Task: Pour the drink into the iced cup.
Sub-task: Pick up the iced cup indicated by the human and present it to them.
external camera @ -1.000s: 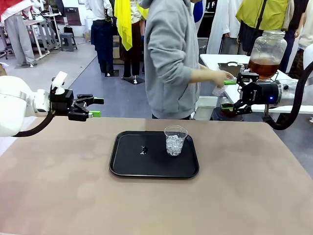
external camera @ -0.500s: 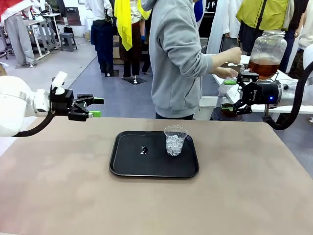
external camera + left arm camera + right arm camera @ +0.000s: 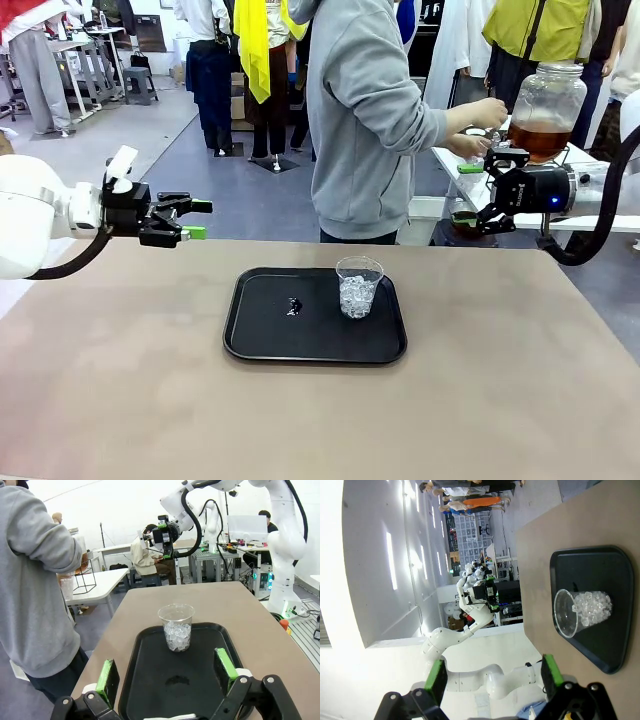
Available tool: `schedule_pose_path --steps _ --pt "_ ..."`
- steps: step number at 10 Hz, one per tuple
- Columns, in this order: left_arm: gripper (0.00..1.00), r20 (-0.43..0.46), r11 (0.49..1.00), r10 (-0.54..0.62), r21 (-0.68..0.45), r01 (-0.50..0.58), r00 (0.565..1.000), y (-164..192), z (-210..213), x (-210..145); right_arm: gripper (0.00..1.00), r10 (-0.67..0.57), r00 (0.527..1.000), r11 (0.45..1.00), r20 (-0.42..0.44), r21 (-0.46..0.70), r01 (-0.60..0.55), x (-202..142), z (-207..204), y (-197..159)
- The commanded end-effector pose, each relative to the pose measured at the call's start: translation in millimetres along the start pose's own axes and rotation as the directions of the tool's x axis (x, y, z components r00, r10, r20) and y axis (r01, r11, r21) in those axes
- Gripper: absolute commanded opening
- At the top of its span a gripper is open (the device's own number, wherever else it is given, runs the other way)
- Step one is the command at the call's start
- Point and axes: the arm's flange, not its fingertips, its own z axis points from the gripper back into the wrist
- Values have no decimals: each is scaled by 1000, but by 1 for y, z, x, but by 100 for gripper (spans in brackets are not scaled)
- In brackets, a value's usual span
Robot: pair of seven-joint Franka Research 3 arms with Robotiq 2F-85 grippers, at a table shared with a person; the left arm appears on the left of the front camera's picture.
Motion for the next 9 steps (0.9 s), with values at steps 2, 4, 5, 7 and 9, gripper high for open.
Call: schedule_pose_path --steps 2,4,5,7,9 --pt "100 -9 1000 -4 -3 4 1000 0 0 1 100 5 1000 1000 1 0 -5 0 0 1" --pt "100 -9 1000 -4 -3 4 1000 0 0 1 100 5 1000 1000 1 0 -5 0 0 1" --pt "100 -9 1000 -4 -3 4 1000 0 0 1 100 5 1000 1000 1 0 -5 0 0 1" --pt "100 -9 1000 -4 -3 4 1000 0 0 1 100 5 1000 1000 1 0 -5 0 0 1" --pt "100 -9 1000 -4 -3 4 1000 0 0 1 100 5 1000 1000 1 0 -5 0 0 1"
